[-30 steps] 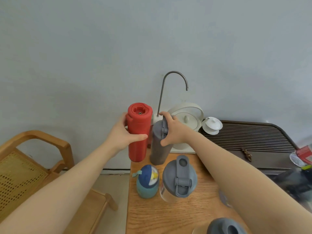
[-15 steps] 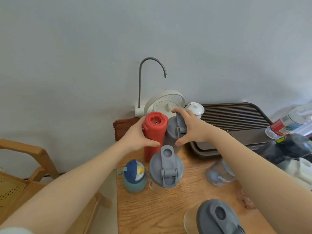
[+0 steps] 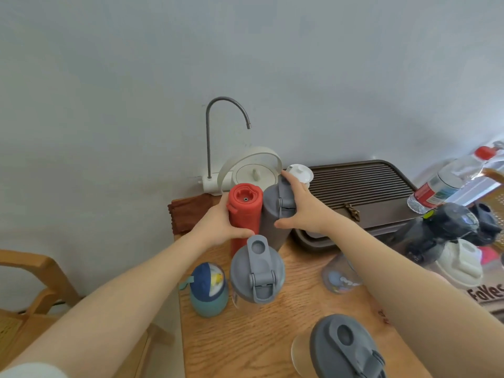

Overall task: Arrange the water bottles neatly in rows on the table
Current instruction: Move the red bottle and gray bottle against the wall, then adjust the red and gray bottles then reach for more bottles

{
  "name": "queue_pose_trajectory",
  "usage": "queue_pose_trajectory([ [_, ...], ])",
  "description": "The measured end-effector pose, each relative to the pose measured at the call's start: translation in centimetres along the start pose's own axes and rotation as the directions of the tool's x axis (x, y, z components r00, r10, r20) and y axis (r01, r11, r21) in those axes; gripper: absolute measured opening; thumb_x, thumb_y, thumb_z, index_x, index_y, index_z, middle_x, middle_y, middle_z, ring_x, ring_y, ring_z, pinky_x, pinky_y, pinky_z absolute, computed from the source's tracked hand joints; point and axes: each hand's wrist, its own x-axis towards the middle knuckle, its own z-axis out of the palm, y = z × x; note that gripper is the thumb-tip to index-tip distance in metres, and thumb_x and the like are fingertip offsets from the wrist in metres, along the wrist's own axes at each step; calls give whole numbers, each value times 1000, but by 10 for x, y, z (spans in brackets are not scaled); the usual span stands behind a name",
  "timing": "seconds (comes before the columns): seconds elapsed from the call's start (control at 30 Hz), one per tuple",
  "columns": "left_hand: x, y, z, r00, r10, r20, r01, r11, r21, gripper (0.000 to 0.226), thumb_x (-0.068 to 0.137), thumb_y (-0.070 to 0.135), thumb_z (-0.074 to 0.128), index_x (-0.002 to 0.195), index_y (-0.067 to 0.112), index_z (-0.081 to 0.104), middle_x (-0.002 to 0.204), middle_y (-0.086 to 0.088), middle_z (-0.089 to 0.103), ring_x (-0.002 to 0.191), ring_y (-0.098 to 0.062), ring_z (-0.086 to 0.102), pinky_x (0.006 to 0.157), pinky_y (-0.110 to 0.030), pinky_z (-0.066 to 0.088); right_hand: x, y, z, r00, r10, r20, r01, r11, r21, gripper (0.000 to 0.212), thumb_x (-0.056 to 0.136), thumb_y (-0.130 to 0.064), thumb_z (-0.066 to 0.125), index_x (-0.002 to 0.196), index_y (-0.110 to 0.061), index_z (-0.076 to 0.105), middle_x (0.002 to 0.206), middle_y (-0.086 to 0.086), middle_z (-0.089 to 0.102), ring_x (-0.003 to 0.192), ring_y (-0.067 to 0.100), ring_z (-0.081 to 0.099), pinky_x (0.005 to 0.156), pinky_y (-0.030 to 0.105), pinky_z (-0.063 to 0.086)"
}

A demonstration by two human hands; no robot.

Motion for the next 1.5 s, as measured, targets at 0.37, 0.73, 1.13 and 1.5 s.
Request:
queue_pose_trajectory([
  [0.37,-20,27,-19,992,113,-62,-115,993,-20,76,77,28,72,139,28,28,124,12,42,110,-5,42,90,-24,36,-9,-4,-1,998,-14,-65,5,990,-141,99,68,-8,69,146,-24,11,141,8,35,121,29,40,91,34,39],
  [0.73,-19,36,-9,957,284,-63,-267,942,205,54,83,25,64,132,21,42,134,-4,43,122,-13,40,99,-22,29,-25,-2,11,988,5,-154,-71,904,-421,98,78,-29,69,148,-24,1,158,5,-3,142,33,11,110,49,28],
  [1.13,-15,44,-15,970,241,-34,-230,952,203,51,78,26,70,123,26,45,122,0,53,108,-16,51,91,-29,42,-21,-6,12,972,36,-233,-94,965,-244,82,66,-18,73,134,-14,27,135,11,32,120,34,33,92,38,36],
  [1.5,-19,49,-10,979,194,-70,-179,969,172,22,82,23,66,97,21,50,104,0,52,84,-19,56,72,-28,51,-20,-8,13,968,9,-250,-93,941,-326,83,66,-27,77,133,-14,29,134,11,29,121,33,29,94,42,39],
])
